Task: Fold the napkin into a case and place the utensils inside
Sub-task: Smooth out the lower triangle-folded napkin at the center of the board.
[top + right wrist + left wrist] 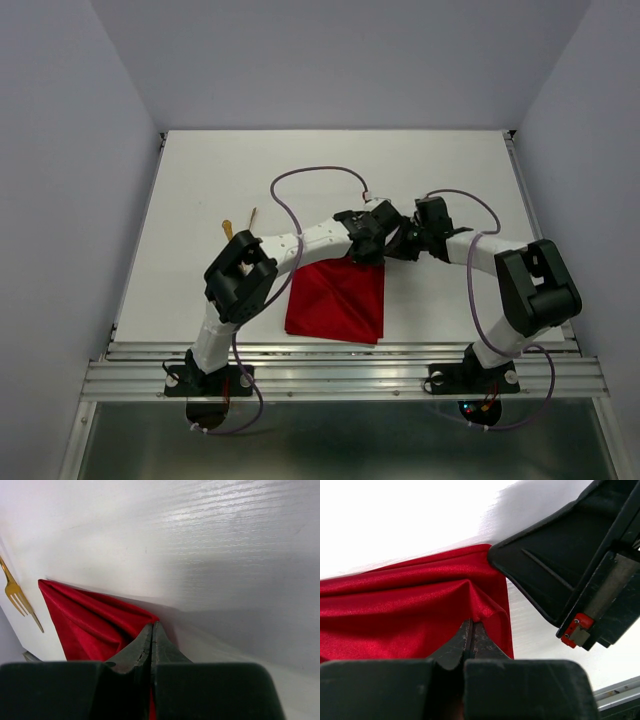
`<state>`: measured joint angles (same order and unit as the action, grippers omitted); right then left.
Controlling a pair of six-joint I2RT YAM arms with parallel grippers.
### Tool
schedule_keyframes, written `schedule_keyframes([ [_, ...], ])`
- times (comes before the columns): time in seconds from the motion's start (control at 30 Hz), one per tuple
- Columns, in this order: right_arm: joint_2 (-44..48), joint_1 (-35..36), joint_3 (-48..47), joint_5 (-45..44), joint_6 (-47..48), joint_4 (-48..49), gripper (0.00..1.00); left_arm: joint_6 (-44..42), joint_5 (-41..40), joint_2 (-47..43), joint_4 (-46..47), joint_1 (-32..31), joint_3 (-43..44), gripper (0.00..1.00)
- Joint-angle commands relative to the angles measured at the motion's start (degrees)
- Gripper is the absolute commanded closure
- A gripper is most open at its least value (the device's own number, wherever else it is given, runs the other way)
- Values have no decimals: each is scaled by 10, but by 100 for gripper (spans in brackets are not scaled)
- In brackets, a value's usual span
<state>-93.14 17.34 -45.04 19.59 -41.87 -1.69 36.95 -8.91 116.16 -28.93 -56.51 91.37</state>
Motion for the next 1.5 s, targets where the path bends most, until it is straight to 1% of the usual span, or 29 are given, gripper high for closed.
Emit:
schedule_keyframes([
  [0.0, 25, 4, 7, -20, -6, 27, 99, -1, -14, -44, 0, 6, 6, 100],
  [0.3, 32, 4, 21, -14, -11, 29, 99, -18, -7, -18, -9, 28, 50, 100],
  [0.5, 34, 4, 25, -11, -13, 32, 99, -22, 4, -2, -8, 32, 76, 100],
  [0.67, 36, 4, 24, -11, -15, 32, 99, -26, 17, 13, -10, 32, 85, 100],
  [0.97, 33, 4, 24, -12, -15, 32, 99, -32, 35, 13, -2, 32, 69, 100],
  [1.03, 33, 4, 22, -15, -15, 29, 99, -34, 38, 16, -5, 32, 75, 87],
  [1.07, 34, 4, 21, -18, -14, 25, 95, -36, 39, 17, -6, 32, 77, 80],
  [1.1, 35, 4, 15, -32, -10, 19, 92, -37, 39, 15, -7, 32, 78, 66],
  [1.13, 41, 4, 13, -44, -9, 0, 89, -37, 38, 14, -7, 32, 79, 59],
  [1.17, 47, 4, 10, -73, -9, -10, 81, -38, 34, 10, -10, 32, 80, 54],
  [1.2, 53, 4, 6, -86, -10, -28, 79, -39, 31, 7, -13, 32, 83, 47],
  [1.3, 84, 4, 0, -131, -5, -54, 74, -39, 19, -12, -25, 32, 89, 46],
  [1.37, 102, 4, -1, -152, 2, -76, 73, -38, 11, -33, -27, 31, 86, 46],
  [1.47, 119, 4, 2, -157, 11, -106, 67, -34, 6, -64, -27, 31, 69, 46],
])
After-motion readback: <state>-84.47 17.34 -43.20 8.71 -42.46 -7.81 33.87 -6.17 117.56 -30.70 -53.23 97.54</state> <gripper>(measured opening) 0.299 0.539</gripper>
